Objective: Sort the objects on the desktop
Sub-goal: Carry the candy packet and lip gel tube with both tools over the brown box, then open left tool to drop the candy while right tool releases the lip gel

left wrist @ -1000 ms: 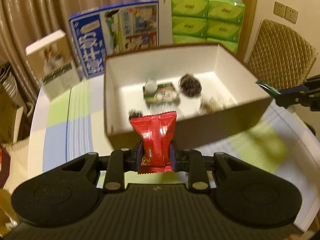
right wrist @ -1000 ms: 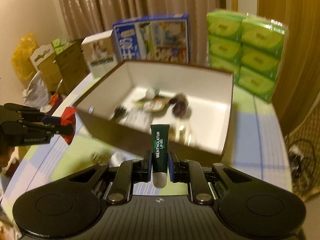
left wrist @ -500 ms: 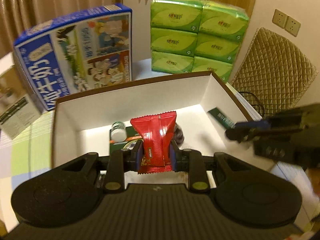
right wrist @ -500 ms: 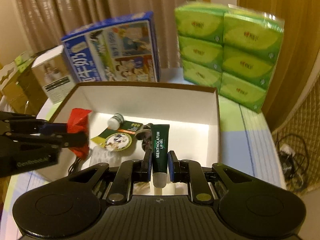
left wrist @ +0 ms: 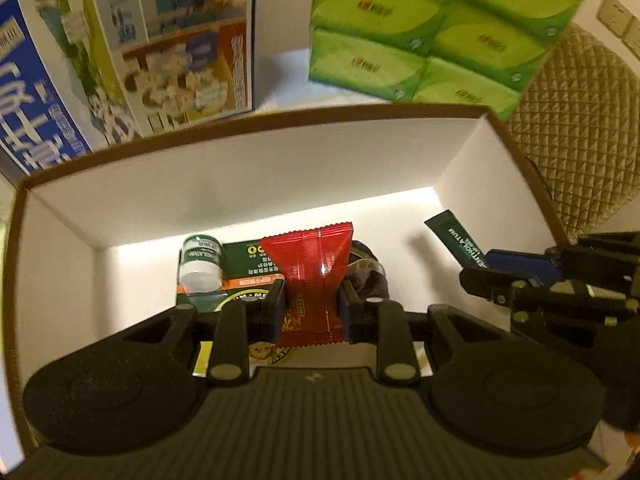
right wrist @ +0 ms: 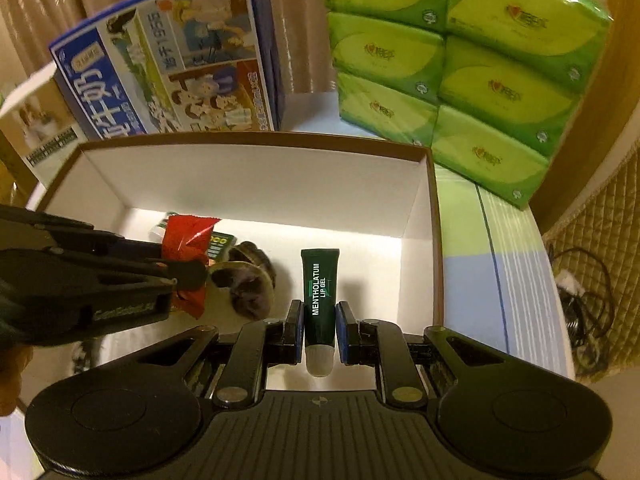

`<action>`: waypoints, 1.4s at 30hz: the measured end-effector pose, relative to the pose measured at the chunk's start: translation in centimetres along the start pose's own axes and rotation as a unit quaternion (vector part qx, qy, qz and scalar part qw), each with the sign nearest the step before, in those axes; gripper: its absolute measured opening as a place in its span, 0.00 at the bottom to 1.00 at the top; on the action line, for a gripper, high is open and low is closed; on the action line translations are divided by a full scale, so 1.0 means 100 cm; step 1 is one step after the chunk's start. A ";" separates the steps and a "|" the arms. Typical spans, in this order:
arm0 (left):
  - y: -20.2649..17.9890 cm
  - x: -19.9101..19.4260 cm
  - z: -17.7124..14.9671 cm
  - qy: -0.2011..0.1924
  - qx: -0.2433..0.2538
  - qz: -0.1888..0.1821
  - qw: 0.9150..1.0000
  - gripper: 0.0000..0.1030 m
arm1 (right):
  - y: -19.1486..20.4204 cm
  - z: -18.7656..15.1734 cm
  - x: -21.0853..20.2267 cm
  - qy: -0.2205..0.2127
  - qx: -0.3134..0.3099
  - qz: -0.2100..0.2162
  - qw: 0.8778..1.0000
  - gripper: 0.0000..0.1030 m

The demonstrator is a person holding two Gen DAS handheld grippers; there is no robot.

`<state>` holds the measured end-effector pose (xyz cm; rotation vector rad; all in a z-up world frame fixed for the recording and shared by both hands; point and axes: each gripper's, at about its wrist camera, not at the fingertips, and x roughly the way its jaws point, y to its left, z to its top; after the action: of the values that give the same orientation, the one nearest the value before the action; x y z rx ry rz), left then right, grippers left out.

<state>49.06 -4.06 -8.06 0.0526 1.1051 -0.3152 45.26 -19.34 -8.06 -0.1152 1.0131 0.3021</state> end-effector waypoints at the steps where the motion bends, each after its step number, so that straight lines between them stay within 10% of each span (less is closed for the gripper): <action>1: 0.001 0.005 0.002 0.005 -0.006 -0.004 1.000 0.22 | 0.000 0.001 0.003 0.001 -0.005 -0.003 1.000 0.13; 16: 0.004 0.034 0.000 0.018 -0.003 -0.009 1.000 0.24 | 0.005 0.005 0.031 0.021 -0.038 -0.010 0.999 0.13; 27: 0.006 0.034 -0.007 0.031 -0.003 -0.007 0.999 0.52 | 0.007 0.003 0.037 0.024 -0.046 -0.011 0.999 0.13; 42: 0.010 0.013 -0.014 0.018 0.013 -0.002 1.000 0.58 | 0.008 -0.001 0.032 0.020 -0.063 -0.004 0.998 0.15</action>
<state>48.64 -3.11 -10.00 0.0798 1.1376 -0.3341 46.52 -18.00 -10.78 -0.2398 1.0324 0.3571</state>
